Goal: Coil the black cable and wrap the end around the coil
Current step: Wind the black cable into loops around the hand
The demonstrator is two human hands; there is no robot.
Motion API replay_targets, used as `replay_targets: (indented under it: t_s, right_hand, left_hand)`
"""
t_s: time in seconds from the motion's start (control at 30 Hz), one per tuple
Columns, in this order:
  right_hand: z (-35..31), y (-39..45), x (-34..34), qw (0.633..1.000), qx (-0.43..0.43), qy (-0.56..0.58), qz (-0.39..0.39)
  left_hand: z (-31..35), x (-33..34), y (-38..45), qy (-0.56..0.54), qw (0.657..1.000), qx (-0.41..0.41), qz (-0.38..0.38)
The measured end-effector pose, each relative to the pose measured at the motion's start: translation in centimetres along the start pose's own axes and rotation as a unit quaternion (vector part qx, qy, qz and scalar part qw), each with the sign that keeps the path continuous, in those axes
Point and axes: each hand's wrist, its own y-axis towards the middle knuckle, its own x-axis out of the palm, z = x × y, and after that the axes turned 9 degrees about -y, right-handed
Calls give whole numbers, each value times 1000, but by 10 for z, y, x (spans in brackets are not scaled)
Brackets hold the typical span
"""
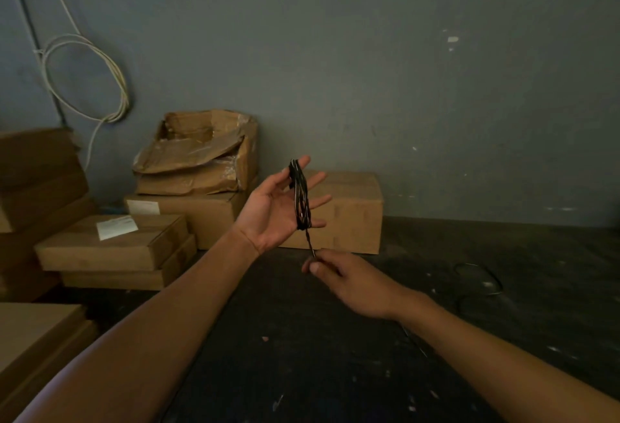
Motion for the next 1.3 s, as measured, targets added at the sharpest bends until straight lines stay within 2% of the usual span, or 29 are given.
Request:
replay_targets:
  t_s: [0.2,0.33,0.47,0.67,1.0,1.23,1.3]
  right_hand:
    - [-13,0,-29,993,-13,-118,6]
    - [-19,2,-59,989,-6,-146,30]
    - [-21,11,-91,972,-1,-219,85]
    - [-25,16,-127,943,-28,-297,147]
    - [10,25,-135,959,-38,-227,164]
    - [40,27,-118,972,-22,-159,171]
    - [49,27,-104,981,-21,-104,160]
  left_hand:
    - [-11,-11,2,77,996,-15,39]
    - [-17,-18,0,112,992,-47,45]
    - [-25,-21,-5,163,982,-89,30]
    - [-37,-20,-13,222,954,-198,-38]
    - [-31,13,-26,200,932,-266,-141]
    - [-17,30,-25,142,941,-238,-195]
    - [-13,35,-23,118,944,-220,-215]
